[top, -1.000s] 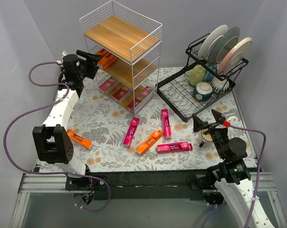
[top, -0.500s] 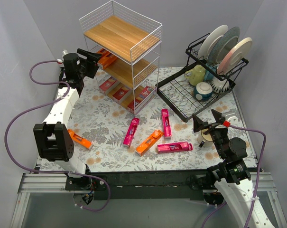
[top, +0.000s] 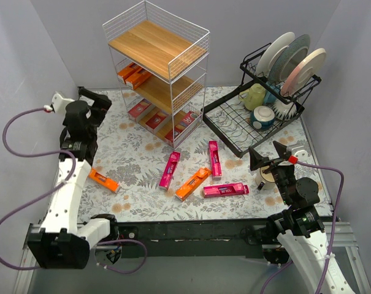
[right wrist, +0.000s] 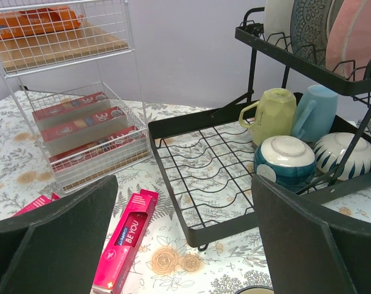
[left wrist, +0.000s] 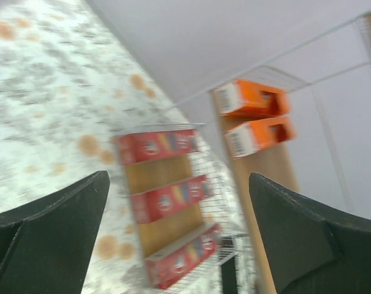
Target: Place and organize the toothpastes onto the shelf
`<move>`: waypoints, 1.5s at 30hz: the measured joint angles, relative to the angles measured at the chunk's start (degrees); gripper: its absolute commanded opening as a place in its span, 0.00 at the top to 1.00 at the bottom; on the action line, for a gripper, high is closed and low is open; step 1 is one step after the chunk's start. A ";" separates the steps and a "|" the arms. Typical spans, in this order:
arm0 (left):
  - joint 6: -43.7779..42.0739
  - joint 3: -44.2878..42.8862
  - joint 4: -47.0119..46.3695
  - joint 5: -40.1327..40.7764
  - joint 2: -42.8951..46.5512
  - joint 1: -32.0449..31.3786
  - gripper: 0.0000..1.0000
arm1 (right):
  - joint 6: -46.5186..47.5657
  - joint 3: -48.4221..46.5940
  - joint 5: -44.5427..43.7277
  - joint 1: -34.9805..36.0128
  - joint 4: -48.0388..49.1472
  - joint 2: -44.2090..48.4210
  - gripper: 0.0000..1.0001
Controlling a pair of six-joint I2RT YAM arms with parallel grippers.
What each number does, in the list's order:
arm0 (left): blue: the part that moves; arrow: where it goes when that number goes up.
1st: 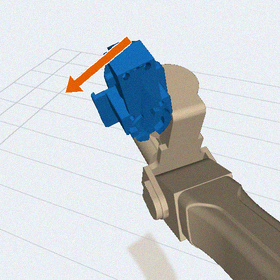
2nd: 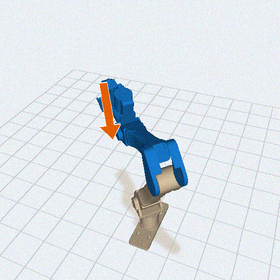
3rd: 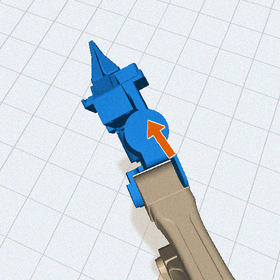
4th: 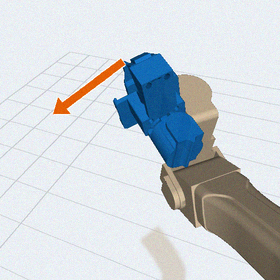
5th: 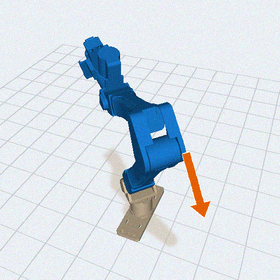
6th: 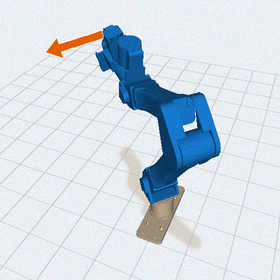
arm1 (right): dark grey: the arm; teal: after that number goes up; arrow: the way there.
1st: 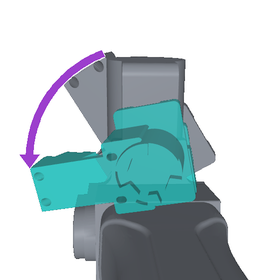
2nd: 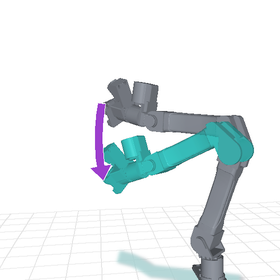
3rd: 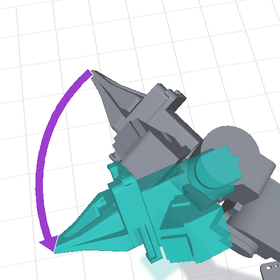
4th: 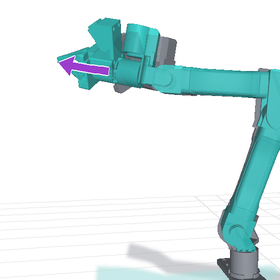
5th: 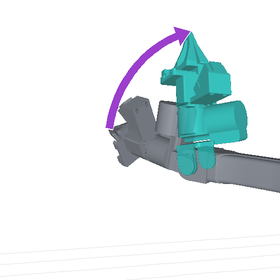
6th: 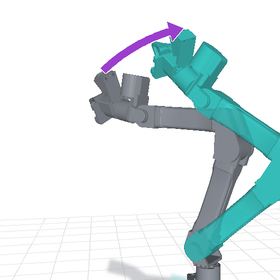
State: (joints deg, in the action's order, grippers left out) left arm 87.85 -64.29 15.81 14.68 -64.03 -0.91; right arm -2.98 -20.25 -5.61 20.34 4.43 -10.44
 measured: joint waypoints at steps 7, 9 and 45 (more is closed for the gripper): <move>2.03 13.20 13.55 11.06 8.57 0.04 0.02 | -0.26 0.00 0.20 0.00 0.02 0.00 0.01; 4.76 16.70 19.21 13.09 8.11 0.04 0.02 | -0.33 0.00 0.24 0.00 0.02 0.00 0.02; 7.85 27.76 19.52 11.13 -11.41 0.04 0.50 | -1.38 0.00 0.44 0.00 0.17 0.20 0.01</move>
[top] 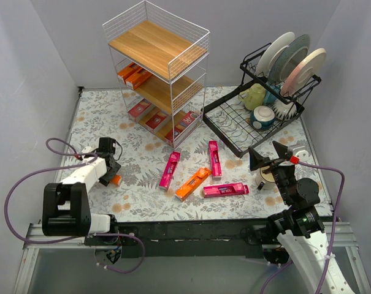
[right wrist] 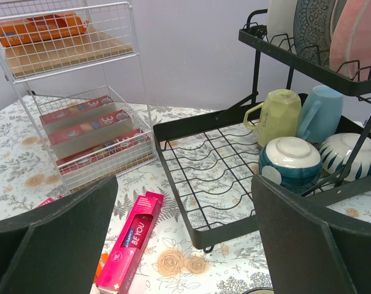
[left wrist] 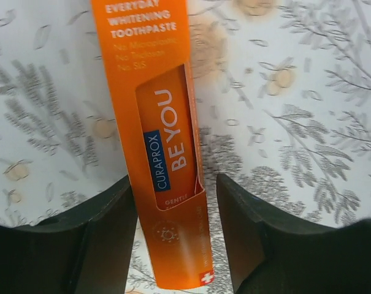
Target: Place and organize the toothpastes onto the shelf
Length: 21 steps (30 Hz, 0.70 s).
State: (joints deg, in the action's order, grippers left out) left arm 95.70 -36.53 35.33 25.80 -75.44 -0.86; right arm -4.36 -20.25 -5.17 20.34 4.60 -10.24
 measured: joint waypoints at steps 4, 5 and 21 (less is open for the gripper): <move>-6.16 -3.98 -4.44 -3.52 -5.25 -0.26 0.50 | 0.00 0.00 0.00 0.00 0.04 0.15 0.01; -7.72 -4.92 -5.29 -4.24 -6.40 -0.42 0.50 | 0.00 0.00 0.00 0.00 0.04 0.15 0.01; -30.82 -18.16 -14.64 -10.27 -21.09 -6.01 0.32 | 0.02 0.00 0.00 0.00 0.04 0.13 0.01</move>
State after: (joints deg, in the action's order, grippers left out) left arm 64.88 -54.70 20.69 15.53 -96.53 -6.87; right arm -4.34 -20.25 -5.17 20.34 4.64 -10.11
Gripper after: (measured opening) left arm 0.611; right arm 0.985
